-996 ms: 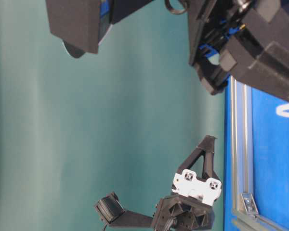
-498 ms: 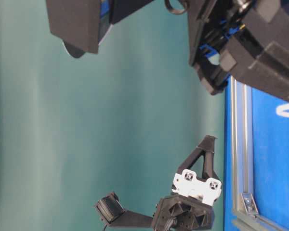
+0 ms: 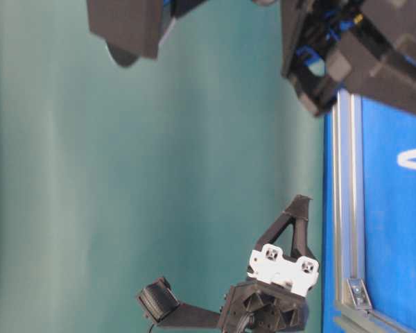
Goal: Insert the wire through the string loop located in the center.
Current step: 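Lift the cable and carry it left toward the white zip-tie loop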
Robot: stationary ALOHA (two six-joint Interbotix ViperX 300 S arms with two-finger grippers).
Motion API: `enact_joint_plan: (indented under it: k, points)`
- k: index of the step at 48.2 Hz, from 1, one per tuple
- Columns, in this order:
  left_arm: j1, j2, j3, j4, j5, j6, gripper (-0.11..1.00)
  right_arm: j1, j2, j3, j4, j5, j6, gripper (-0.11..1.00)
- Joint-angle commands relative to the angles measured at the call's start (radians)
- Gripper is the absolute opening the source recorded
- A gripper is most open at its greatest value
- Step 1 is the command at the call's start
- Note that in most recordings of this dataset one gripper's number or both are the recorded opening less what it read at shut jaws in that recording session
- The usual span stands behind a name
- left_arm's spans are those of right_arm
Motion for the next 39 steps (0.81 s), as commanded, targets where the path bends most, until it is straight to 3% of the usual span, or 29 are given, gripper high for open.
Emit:
enact_joint_plan:
  k: [1, 21, 39]
  points:
    - [0.002, -0.032, -0.008, 0.003, -0.005, -0.002, 0.00, 0.002, -0.058, 0.026, 0.011, -0.006, 0.002, -0.02]
    - [0.000, -0.032, -0.009, 0.003, -0.005, -0.002, 0.00, -0.006, -0.224, 0.245, 0.048, -0.008, 0.002, -0.02]
    - [0.002, -0.032, -0.006, 0.003, -0.005, -0.002, 0.00, -0.048, -0.244, 0.275, 0.061, -0.032, 0.002, -0.02]
